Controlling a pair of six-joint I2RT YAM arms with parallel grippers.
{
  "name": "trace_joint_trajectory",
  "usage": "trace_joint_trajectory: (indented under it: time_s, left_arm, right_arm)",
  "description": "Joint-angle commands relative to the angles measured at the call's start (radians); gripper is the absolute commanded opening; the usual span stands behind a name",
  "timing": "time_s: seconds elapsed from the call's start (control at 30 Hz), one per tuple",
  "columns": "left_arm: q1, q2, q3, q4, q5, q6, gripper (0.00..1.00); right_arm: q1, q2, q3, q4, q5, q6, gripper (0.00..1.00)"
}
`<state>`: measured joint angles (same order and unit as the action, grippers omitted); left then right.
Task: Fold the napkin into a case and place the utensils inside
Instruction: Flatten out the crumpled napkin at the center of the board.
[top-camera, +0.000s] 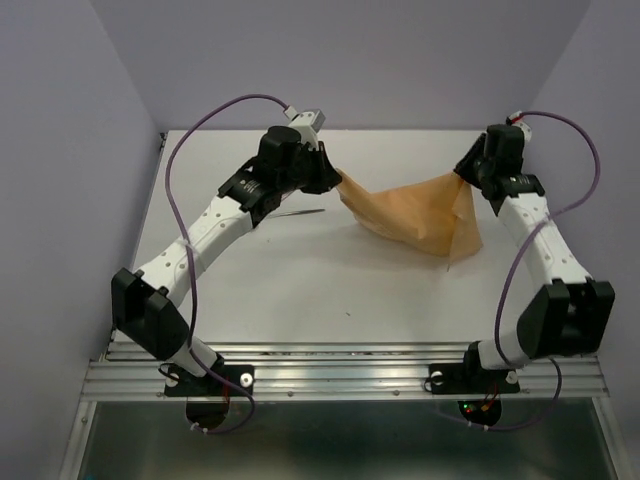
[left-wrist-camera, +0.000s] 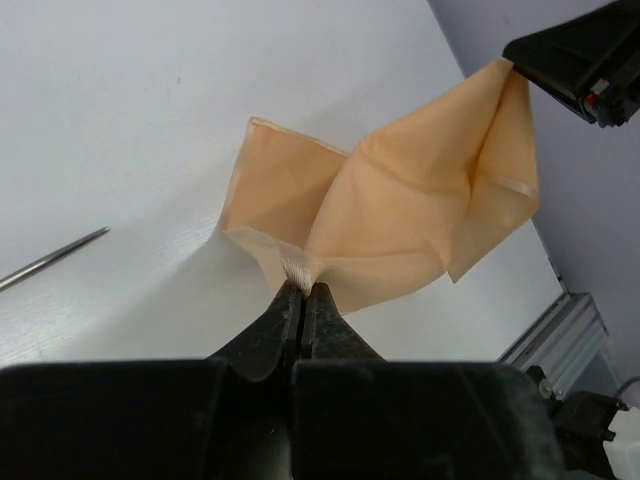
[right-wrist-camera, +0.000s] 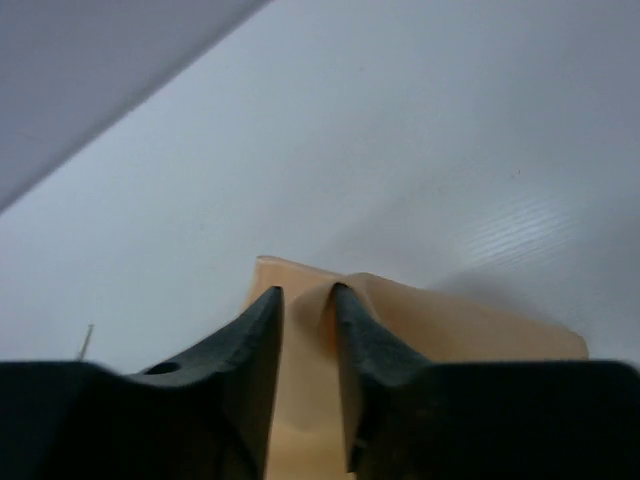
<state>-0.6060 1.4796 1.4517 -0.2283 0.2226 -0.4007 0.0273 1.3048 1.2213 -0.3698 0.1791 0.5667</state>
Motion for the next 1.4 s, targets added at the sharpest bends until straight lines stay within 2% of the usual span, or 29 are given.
trace_joint_trajectory:
  time_s: [0.0,0.03,0.07,0.13,0.2,0.33,0.47,0.5,0.67,0.87,0.97,1.27,1.37]
  left_arm:
    - [0.018,0.103,0.064,0.053,-0.045,0.022,0.00]
    - [0.021,0.122,0.073,0.060,-0.049,0.017,0.00]
    - [0.023,0.140,0.084,0.063,-0.051,0.017,0.00]
    - [0.026,0.185,0.102,0.075,-0.061,0.007,0.00]
    - [0.029,0.212,0.125,0.060,-0.060,0.002,0.00]
    - [0.029,0.228,0.102,0.056,-0.052,0.000,0.00]
    - [0.037,0.217,0.067,0.049,-0.048,0.003,0.00]
    - [0.037,0.211,0.059,0.049,-0.046,0.005,0.00]
    - [0.040,0.197,0.038,0.041,-0.026,0.005,0.00]
    - [0.040,0.196,0.010,0.040,-0.011,0.005,0.00]
    - [0.040,0.189,-0.004,0.046,-0.014,-0.003,0.00]
    - [0.040,0.185,-0.005,0.049,-0.008,-0.004,0.00]
    - [0.040,0.185,-0.002,0.041,-0.011,0.002,0.00]
  right_arm:
    - [-0.006,0.275,0.193,-0.038,0.054,-0.120,0.50]
    - [-0.015,0.330,0.237,-0.052,0.069,-0.142,0.65]
    - [-0.015,0.440,0.335,-0.073,0.082,-0.148,0.69]
    - [-0.015,0.529,0.427,-0.168,0.118,-0.140,0.72]
    - [-0.015,0.565,0.459,-0.196,0.065,-0.130,0.72]
    - [-0.015,0.440,0.258,-0.124,-0.042,-0.110,0.73]
    - [-0.006,0.279,-0.010,-0.090,-0.099,-0.064,0.72]
    - [-0.006,0.210,-0.120,-0.074,-0.119,-0.050,0.70]
    - [0.005,0.033,-0.383,-0.023,-0.170,0.054,0.64]
    - [0.005,0.001,-0.499,-0.003,-0.178,0.099,0.61]
    - [0.005,0.005,-0.536,0.029,-0.231,0.102,0.61]
    - [0.025,0.096,-0.554,0.175,-0.283,0.130,0.60]
    - [0.025,0.155,-0.528,0.233,-0.271,0.140,0.56]
